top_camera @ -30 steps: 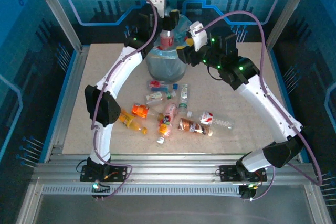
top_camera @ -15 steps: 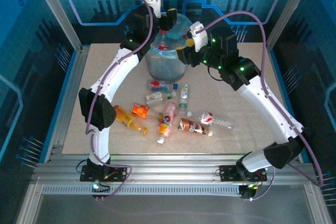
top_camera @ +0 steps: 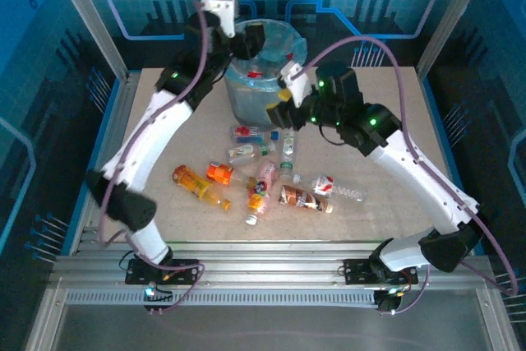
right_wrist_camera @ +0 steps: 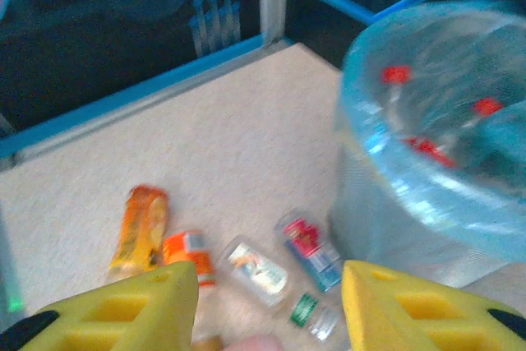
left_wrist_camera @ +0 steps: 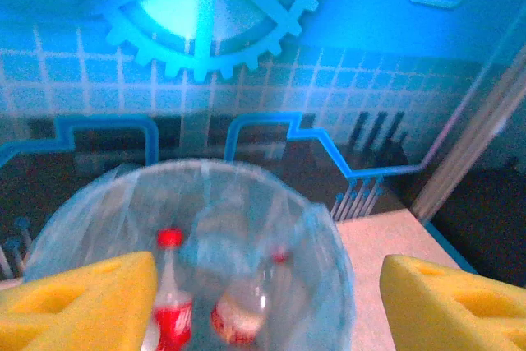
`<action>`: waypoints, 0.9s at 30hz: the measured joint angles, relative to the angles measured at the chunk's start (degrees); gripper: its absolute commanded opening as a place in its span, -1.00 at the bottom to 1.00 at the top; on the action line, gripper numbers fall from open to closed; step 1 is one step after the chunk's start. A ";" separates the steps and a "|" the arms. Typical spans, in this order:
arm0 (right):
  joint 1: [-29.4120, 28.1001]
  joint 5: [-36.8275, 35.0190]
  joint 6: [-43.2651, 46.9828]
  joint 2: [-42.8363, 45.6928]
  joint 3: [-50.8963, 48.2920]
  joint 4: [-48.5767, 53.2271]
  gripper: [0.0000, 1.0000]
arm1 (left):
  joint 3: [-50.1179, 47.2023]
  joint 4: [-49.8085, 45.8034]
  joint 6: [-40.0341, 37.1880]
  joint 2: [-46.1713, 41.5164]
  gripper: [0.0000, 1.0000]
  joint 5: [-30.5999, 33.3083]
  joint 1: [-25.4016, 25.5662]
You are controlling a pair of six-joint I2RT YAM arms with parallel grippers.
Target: Put the plastic bottles in the bin
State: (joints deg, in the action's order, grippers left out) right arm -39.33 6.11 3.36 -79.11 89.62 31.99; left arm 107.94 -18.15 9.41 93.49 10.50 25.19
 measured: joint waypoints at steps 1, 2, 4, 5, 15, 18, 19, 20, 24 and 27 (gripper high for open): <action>-1.22 0.39 0.83 0.39 -1.57 0.04 0.02 | -4.26 -0.46 0.57 -4.24 0.46 0.11 0.17; -2.75 0.74 1.70 0.55 -3.15 0.04 0.03 | -9.03 -0.79 1.22 -8.87 0.46 0.42 0.31; -5.79 1.49 3.26 0.09 -5.29 0.15 0.03 | -17.66 -1.22 2.56 -16.96 0.46 1.42 0.33; -7.52 1.86 4.02 -0.66 -5.84 0.28 0.03 | -22.45 -1.75 3.32 -21.14 0.46 2.38 0.33; -17.03 1.60 1.33 -22.40 6.69 4.35 0.01 | -53.20 -20.00 16.20 -44.06 0.71 13.77 -1.86; -18.49 1.92 -0.87 -31.67 15.13 6.08 -0.01 | -59.54 -23.87 21.11 -51.58 0.72 13.70 -5.22; -18.80 1.99 -1.44 -34.01 17.14 6.23 -0.01 | -61.20 -25.14 22.62 -54.10 0.72 13.70 -6.25; -19.10 2.05 -2.16 -36.72 19.37 6.43 -0.01 | -62.99 -26.58 24.46 -56.96 0.72 13.77 -7.37; -19.82 1.84 -5.14 -45.59 26.12 7.93 0.00 | -66.27 -32.59 29.88 -65.85 0.71 16.96 -9.55; -19.89 1.44 -7.23 -51.98 32.98 10.58 0.01 | -66.79 -36.11 32.74 -70.69 0.71 21.77 -9.70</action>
State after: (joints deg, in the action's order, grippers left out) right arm -59.22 7.55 -3.88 -131.09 122.61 42.57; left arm 41.15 -54.26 42.15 22.81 32.27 15.49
